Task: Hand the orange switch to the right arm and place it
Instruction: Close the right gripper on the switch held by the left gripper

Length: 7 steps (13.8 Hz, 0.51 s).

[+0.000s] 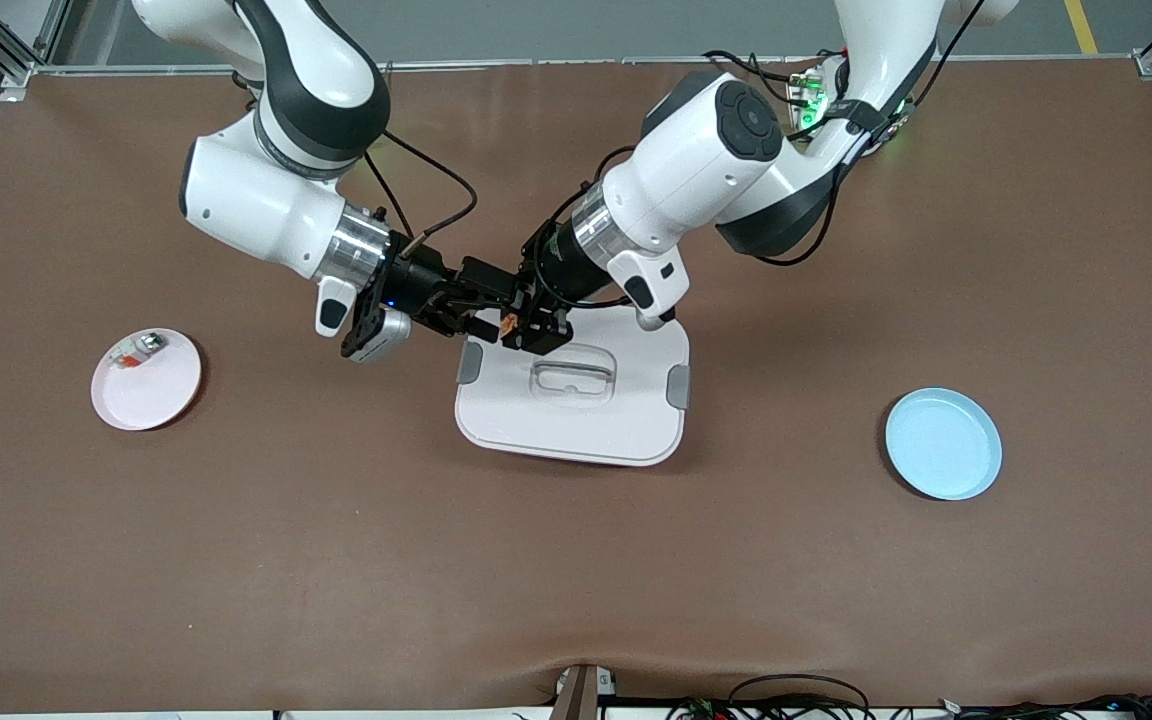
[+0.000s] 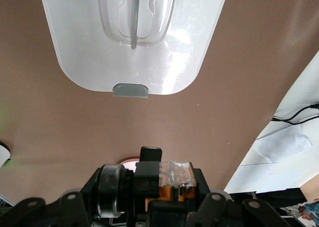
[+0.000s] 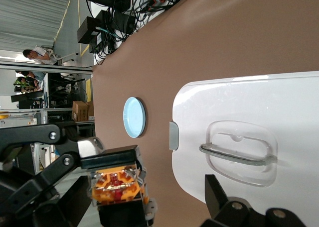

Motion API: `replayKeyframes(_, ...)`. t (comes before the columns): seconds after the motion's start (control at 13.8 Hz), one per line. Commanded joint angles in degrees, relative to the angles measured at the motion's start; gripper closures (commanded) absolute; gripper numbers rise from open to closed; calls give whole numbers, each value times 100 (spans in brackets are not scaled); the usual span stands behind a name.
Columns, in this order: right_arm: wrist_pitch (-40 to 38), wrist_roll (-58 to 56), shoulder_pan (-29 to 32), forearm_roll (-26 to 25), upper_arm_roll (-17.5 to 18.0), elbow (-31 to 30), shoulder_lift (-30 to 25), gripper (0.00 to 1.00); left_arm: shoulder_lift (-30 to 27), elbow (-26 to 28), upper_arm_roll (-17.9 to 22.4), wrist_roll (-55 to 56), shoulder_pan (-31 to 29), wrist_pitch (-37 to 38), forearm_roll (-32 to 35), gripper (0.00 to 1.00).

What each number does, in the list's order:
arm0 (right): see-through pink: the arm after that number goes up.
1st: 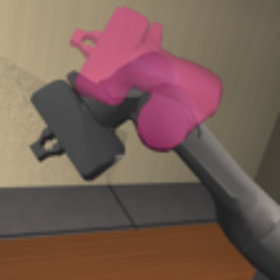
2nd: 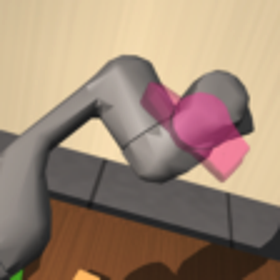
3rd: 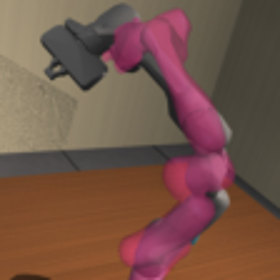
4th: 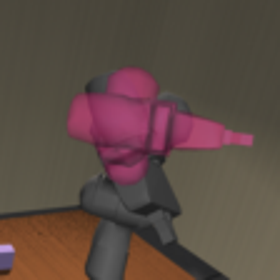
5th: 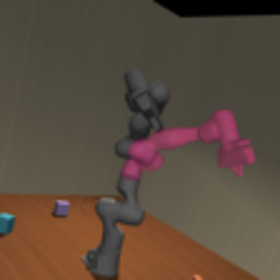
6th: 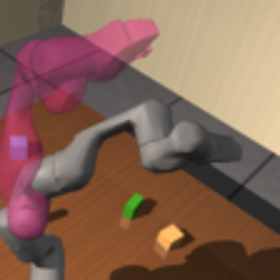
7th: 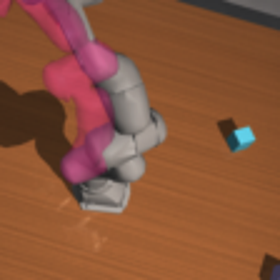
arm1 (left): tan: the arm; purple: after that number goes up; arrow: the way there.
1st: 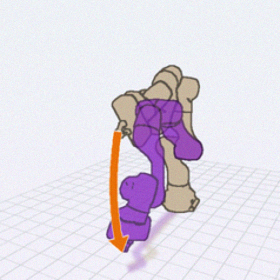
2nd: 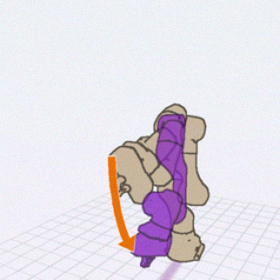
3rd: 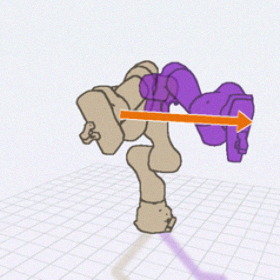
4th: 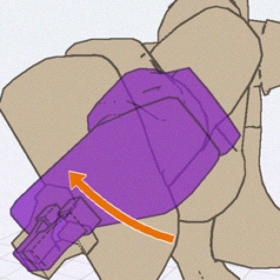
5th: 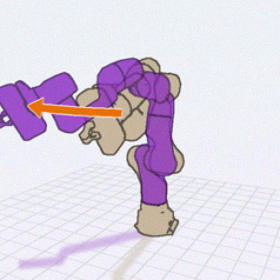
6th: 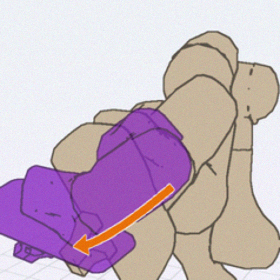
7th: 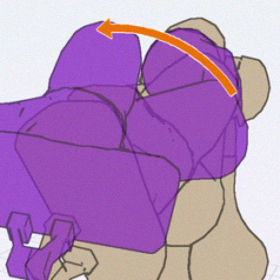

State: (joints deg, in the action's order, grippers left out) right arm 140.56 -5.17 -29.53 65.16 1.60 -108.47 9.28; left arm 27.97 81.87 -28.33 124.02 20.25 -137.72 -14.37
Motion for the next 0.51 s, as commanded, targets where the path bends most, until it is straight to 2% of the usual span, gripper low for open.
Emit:
replayKeyframes(0.0, 15, 156, -79, 137, -46, 168, 39, 25, 86, -154, 29, 17, 67, -45, 110, 75)
replayKeyframes(0.14, -2, 244, -88, 128, -55, 221, 39, 45, 86, -154, 12, 17, 67, -45, 110, 75)
replayKeyframes(0.22, -2, 244, -88, 128, -55, 230, 47, 59, 86, -154, 29, 17, 67, -45, 110, 75)
replayKeyframes(0.29, -11, 227, -79, 120, -55, 247, 56, 77, 86, -154, 12, 17, 67, -45, 110, 75)
replayKeyframes(0.36, -11, 227, -88, 120, -55, 282, 65, 83, 77, -154, 29, 17, 67, -45, 110, 75)
replayKeyframes(0.43, -19, 183, -88, 120, -55, 283, 83, 100, 77, -145, 12, 17, 67, -45, 118, 75)
